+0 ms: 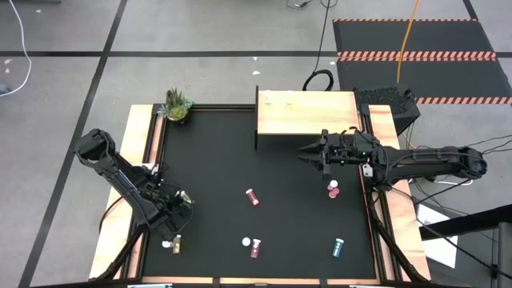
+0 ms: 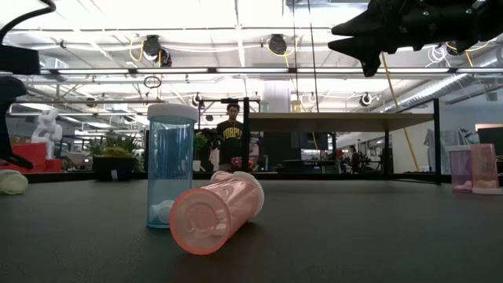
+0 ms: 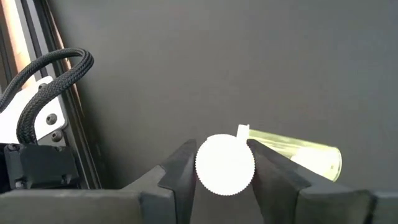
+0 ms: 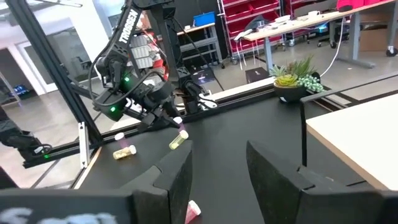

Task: Pick and place medicine bottles onto shelf by color
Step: Put the left pink pill bottle on the shelf

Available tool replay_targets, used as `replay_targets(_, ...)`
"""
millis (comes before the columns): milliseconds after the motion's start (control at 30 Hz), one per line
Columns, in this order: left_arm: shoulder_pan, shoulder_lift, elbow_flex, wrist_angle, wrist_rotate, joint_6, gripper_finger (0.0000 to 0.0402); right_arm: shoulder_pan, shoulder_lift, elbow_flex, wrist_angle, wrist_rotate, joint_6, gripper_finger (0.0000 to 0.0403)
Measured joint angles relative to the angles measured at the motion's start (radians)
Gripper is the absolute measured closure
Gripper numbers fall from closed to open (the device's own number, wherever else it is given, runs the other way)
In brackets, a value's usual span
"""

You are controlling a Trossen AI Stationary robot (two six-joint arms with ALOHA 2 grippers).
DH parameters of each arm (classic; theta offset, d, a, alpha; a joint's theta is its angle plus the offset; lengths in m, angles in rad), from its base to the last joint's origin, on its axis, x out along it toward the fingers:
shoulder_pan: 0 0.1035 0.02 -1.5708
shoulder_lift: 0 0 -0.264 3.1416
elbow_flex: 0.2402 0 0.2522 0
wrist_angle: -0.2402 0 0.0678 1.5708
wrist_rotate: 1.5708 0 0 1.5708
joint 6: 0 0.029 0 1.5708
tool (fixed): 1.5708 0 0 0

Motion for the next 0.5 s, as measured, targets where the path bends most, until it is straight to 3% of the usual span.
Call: replay_targets(500, 0.002, -0.005, 0.006, -0.008, 0.008, 0.014, 0.0287, 0.027, -0.001, 0.0, 0.025, 0.004, 0.038, 0.0257)
